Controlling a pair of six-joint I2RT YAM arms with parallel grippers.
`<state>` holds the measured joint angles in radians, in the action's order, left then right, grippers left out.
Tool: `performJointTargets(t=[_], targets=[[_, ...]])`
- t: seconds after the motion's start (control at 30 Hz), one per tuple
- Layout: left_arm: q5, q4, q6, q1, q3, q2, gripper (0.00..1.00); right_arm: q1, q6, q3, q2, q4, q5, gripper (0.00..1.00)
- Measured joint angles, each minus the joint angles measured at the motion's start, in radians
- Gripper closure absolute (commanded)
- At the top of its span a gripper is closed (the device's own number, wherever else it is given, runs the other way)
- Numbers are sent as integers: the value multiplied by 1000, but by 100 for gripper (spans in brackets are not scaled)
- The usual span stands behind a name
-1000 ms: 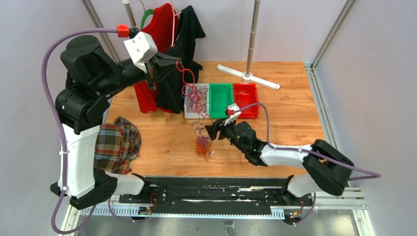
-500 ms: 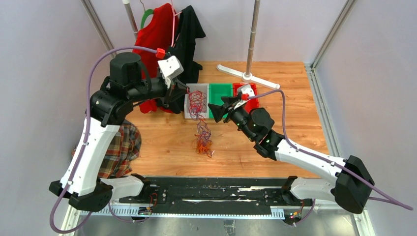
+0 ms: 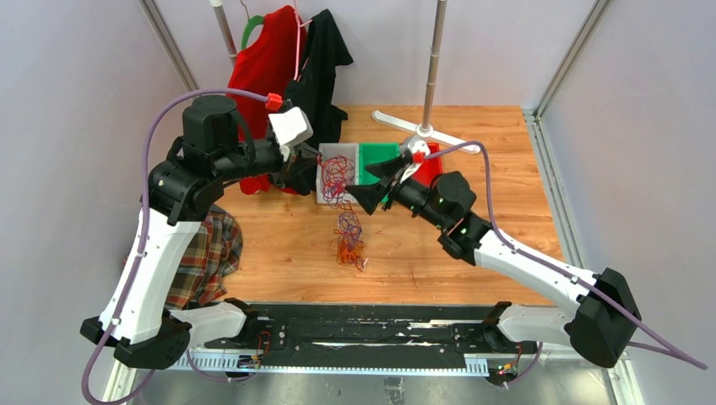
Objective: Untangle the cables
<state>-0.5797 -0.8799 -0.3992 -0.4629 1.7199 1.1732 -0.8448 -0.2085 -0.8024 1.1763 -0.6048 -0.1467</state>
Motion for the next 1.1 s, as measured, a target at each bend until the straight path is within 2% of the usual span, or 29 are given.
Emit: performJointTargets(t=[0.2,0.33,0.63,0.9,0.97,1.1], targets=[[-79,-47,-78,-1,0,0,100,213,-126,-123,69,1,-358,28],[-130,-64,-130,-3,0,-4,100,272,-143,-224,121,42,-523,28],[-193,-69,-219,-5,2,10,100,203,-171,-355,243,47,-805,26],[-217,-73,-242,-5,3,38,100,146,-241,-371,309,-19,-906,28],[-222,-73,-245,-5,4,38,100,139,-252,-387,328,-30,-915,32],[-227,-73,-248,-5,11,38,100,121,-281,-412,369,-60,-927,48]])
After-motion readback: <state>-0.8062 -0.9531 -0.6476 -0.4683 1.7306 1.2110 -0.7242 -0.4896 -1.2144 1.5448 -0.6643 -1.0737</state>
